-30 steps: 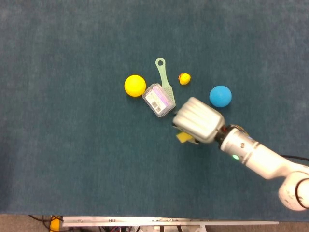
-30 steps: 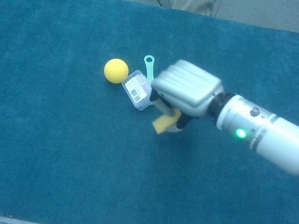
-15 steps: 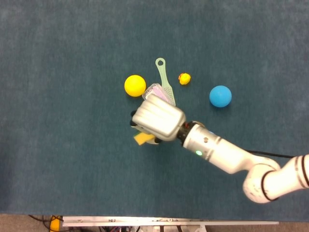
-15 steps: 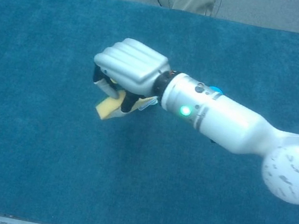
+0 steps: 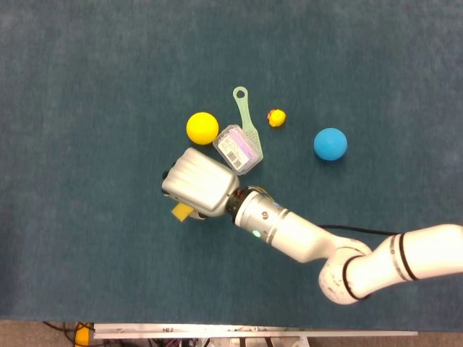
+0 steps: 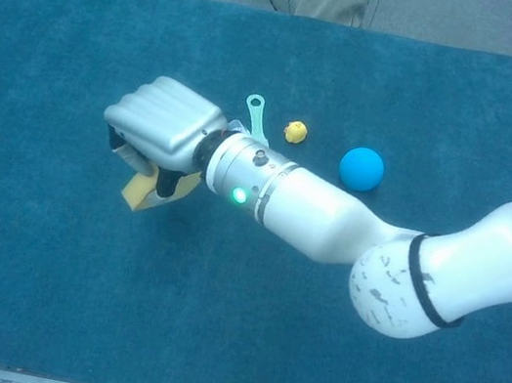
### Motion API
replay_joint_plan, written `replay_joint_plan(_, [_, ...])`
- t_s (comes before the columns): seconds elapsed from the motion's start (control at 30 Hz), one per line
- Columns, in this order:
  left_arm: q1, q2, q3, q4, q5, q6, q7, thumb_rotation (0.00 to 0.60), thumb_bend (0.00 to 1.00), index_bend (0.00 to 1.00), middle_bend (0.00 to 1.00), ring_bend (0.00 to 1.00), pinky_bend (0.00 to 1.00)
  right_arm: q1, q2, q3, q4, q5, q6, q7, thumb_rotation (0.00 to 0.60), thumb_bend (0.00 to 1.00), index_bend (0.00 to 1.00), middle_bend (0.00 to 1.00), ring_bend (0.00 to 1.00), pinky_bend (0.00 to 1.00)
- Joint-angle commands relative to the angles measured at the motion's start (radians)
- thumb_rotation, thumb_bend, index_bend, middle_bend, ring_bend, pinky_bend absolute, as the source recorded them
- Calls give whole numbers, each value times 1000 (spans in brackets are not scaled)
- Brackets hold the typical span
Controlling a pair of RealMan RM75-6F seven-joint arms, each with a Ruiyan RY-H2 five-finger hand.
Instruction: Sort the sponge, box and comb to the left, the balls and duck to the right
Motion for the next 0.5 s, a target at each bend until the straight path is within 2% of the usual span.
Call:
replay_joint_plan(0.03, [4, 2, 1, -1, 1, 4, 0, 600, 434, 361, 340, 306, 228, 19, -10, -6, 9, 36, -10, -26, 600, 112, 536, 467, 478, 673])
replay_joint_plan(0.13, [9, 4, 2, -1, 2, 11, 0, 600, 434, 361, 340, 306, 228, 24, -5, -5, 6, 52, 2, -38, 600, 98, 355, 364, 358, 608])
replay_joint_plan(0.2, [11, 5, 2, -2, 3, 14, -1, 600, 434, 361, 340, 306, 228, 24, 6, -4, -1, 60, 12, -39, 600, 85, 306, 330, 327, 582])
replay_joint_plan(0.5, [11, 0, 0, 7, 7, 13, -10, 600, 434, 361, 340, 306, 228, 16, 64, 2, -3, 84, 40, -21, 600, 82, 283, 313, 319, 574])
